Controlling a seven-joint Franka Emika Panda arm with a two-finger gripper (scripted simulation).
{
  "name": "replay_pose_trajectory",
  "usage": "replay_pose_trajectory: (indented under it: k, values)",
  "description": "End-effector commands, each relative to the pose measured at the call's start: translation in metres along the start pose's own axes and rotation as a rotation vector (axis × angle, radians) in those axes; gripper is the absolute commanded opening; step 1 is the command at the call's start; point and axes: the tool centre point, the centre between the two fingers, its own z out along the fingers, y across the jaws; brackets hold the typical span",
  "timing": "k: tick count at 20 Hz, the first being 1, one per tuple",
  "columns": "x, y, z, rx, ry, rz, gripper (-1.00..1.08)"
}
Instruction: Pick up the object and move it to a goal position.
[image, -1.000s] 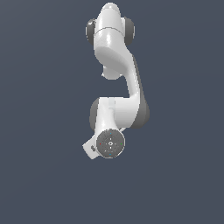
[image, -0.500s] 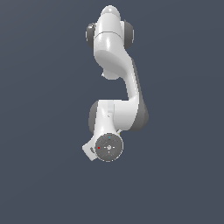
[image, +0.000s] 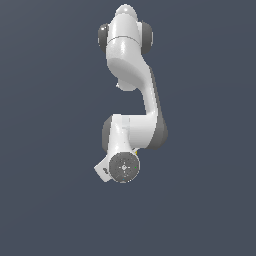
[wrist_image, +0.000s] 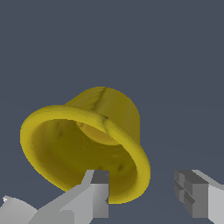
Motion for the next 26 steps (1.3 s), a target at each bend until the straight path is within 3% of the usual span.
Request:
replay_pose_trajectory:
  k: [1, 9, 10, 21, 26]
  values:
    - [0.000, 0.000, 0.007, 0.000, -0.001, 0.000, 0.28]
    - [0.000, 0.000, 0.018, 0.001, -0.001, -0.001, 0.28]
    - [0.000, 0.000, 0.018, 0.001, -0.001, -0.001, -1.00]
    - [0.000, 0.000, 0.018, 0.001, -0.001, -0.001, -1.00]
    - [0.004, -0.013, 0.006, 0.001, -0.002, -0.002, -1.00]
